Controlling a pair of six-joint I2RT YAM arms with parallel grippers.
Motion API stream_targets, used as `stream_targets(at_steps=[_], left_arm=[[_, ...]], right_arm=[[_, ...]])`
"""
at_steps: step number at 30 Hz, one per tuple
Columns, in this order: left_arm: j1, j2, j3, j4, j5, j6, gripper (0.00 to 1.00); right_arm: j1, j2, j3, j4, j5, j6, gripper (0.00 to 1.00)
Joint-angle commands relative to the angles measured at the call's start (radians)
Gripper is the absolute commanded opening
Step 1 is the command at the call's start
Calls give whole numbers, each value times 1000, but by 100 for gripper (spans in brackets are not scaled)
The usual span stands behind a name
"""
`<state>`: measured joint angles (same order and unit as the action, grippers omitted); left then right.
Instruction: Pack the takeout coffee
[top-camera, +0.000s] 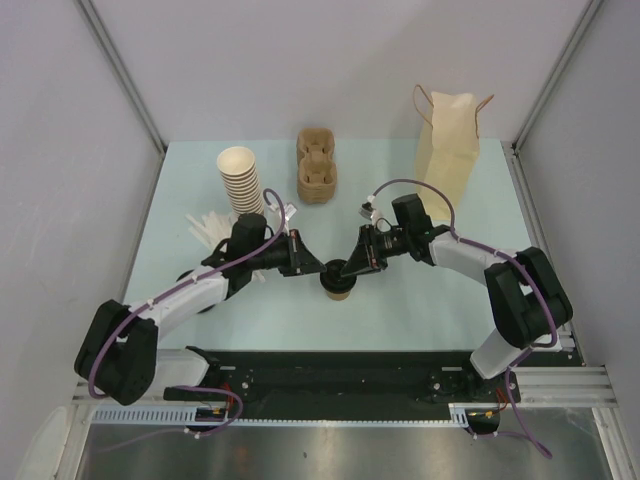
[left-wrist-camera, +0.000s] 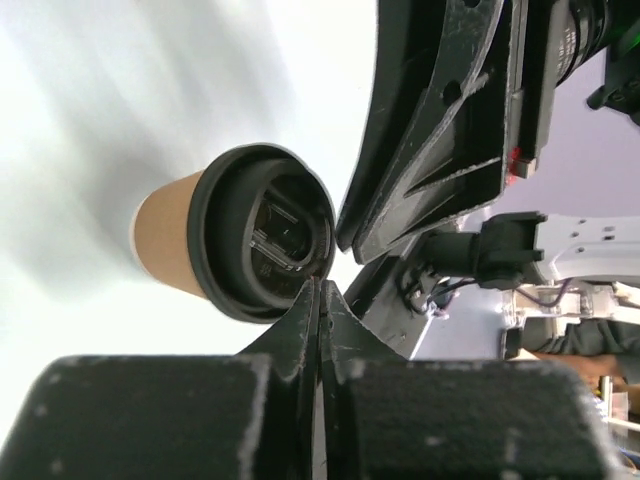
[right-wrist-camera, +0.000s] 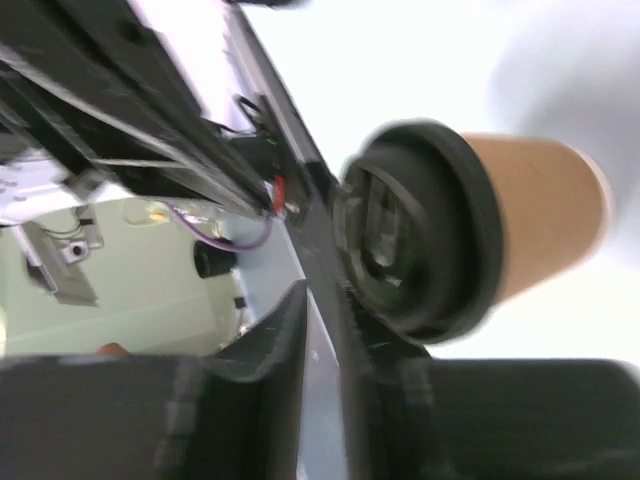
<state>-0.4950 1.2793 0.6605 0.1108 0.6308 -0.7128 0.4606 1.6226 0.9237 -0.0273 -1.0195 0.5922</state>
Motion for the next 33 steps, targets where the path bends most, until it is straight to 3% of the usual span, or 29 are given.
stream_targets(at_steps=[1,3,10,25,33], left_arm=[[3,-60,31,-97,-20,133,7],[1,-86,11,-130,-26,154,13],[1,-135,-44,-123,-39,139,15],[6,-71,-62,-69,-74,111,16],[38,-86,-76,-68,-77,95,16]], right_arm=[[-16,-41,15,-219,62,-159,27],[-22,-56,15,-244,68,-195,28],[1,-67,15,-350,116,-262,29],[-4,-38,95,-238,104,-215,34],[1,-15,178,-272,81,-233,37]])
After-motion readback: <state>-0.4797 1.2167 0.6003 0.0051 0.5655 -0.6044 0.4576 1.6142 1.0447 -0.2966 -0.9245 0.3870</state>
